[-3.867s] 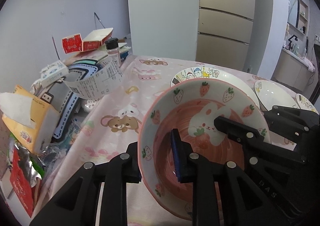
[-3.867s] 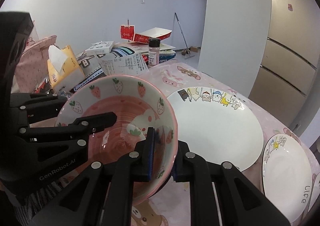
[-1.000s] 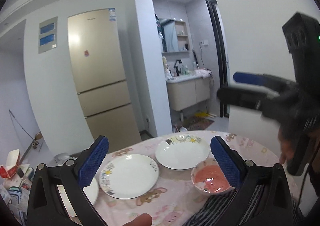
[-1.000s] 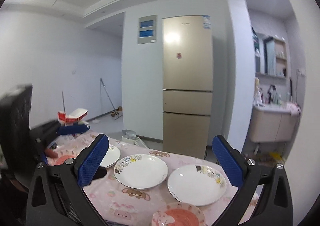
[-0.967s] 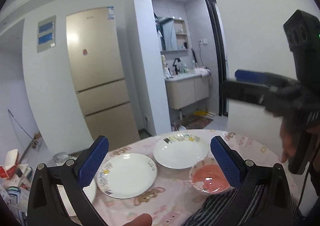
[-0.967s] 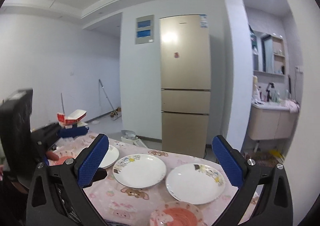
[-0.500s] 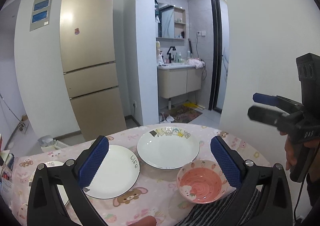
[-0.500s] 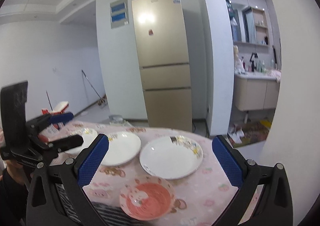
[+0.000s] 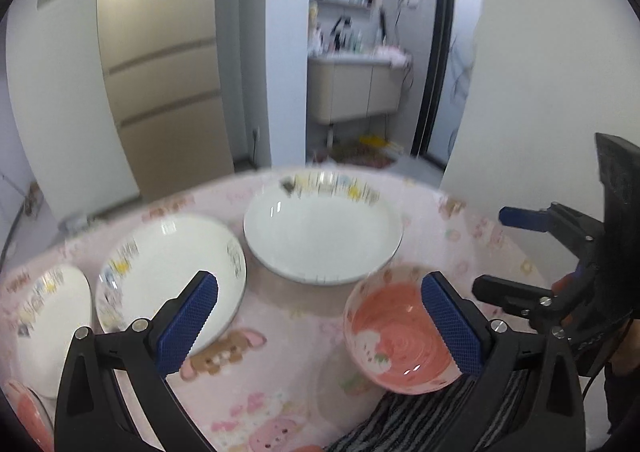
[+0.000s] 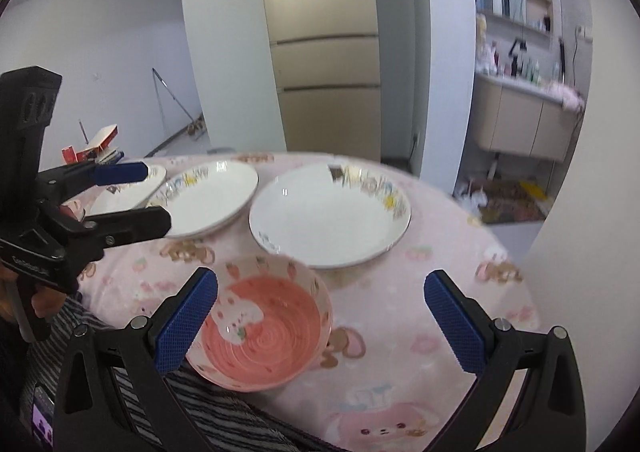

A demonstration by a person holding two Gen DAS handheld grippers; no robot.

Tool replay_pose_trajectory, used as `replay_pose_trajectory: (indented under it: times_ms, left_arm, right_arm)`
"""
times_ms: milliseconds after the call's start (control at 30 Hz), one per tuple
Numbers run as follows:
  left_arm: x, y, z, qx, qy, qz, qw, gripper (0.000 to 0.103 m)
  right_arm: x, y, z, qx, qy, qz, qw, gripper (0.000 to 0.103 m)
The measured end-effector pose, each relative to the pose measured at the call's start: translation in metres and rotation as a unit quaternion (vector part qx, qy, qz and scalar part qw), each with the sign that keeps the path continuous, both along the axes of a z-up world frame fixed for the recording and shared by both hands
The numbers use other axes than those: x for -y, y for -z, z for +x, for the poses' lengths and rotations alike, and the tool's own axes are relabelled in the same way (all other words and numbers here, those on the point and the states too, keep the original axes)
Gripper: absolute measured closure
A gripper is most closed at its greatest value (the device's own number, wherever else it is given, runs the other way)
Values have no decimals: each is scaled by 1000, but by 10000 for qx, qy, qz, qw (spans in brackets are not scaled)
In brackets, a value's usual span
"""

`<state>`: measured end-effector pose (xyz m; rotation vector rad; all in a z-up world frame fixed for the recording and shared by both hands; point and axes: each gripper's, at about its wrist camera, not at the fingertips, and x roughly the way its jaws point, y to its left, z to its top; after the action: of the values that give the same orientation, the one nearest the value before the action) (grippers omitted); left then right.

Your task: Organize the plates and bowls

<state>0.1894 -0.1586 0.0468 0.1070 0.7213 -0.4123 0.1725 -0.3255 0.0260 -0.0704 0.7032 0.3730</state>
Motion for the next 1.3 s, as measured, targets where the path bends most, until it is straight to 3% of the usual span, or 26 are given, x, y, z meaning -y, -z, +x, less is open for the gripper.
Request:
replay_pose_trajectory:
  times_ms: [100,300,367,433,467,533,600,800,867,933,1033,1200,1300]
  left_arm:
    - [3,20,9,-343,52,1,9994,0]
    - [5,52,17,-890,320,-353,9949,0]
    - [3,57,19,-973,332,-385,9940,0]
    - [0,60,20,-1013,321,-442,9934,3]
    - [-1,61,21,-1060,334,-485,9926,4]
    - [-2,64,22,-1156,348,-549,9912,10]
    - [-2,68,25,-1273,325,-574,9897,16]
    - [1,78,28,-1460,312,-491,9876,55]
    - [1,80,29,-1554,332,-592,9855,58]
    - [-2,82,32,-1797,345,-828,9796,67]
    - [-2,84,39,-2058,314,-1076,9722,70]
    - [13,85,41,-2152,338,-797,9727,70]
    - [24,82,41,-2069,281,-550,9764,85]
  right_arm:
    - [0,15,3,-211,-16,-68,9998,0]
    - [4,37,11,-661,-53,157,9977,0]
    - [4,45,13,-756,-100,224,9968,7]
    - [5,52,15,-865,-108,261,9959,36]
    - [6,56,16,-948,-127,330,9949,43]
    - [8,61,19,-1033,-234,489,9932,73]
    - [7,64,20,-1042,-271,487,9930,73]
    - [-3,69,21,-1041,-443,378,9929,77]
    - [-7,70,20,-1026,-474,267,9932,79]
    - [-10,70,19,-986,-482,183,9938,80]
    - [-12,70,18,-866,-459,40,9952,86]
    - [-12,77,19,-901,-459,67,9948,88]
    - [-11,79,21,-973,-477,124,9940,88]
